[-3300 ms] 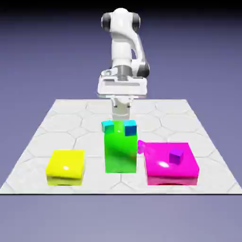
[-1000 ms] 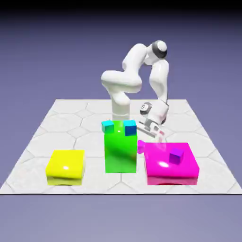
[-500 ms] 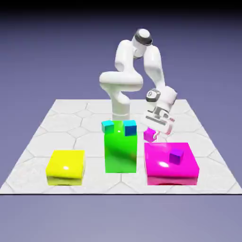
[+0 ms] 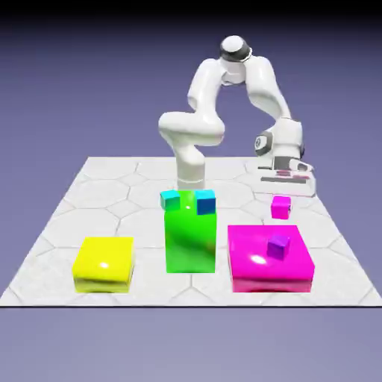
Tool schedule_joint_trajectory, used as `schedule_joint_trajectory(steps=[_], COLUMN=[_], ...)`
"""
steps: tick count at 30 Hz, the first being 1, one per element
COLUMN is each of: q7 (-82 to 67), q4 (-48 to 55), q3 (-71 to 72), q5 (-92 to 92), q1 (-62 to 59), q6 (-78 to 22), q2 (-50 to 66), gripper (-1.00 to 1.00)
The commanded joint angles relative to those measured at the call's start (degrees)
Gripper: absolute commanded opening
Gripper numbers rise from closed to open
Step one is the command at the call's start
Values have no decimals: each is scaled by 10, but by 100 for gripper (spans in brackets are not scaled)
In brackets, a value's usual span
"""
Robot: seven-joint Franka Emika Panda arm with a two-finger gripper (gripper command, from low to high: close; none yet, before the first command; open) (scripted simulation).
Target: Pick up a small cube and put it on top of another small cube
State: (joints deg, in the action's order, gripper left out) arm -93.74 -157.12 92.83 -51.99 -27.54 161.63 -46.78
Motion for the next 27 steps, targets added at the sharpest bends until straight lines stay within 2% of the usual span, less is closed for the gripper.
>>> schedule_joint_trajectory(steps=[1, 11, 13, 26, 27], q7=[-25, -268, -271, -267, -267], q4=[5, 49, 41, 84, 84], q3=[-3, -26, -13, 215, 215], q5=[1, 12, 14, 49, 49], q1=[-12, -136, -143, -397, -397], q6=[12, 125, 132, 268, 268], q2=[5, 56, 59, 132, 132], gripper=[-100, -100, -100, -100, 100])
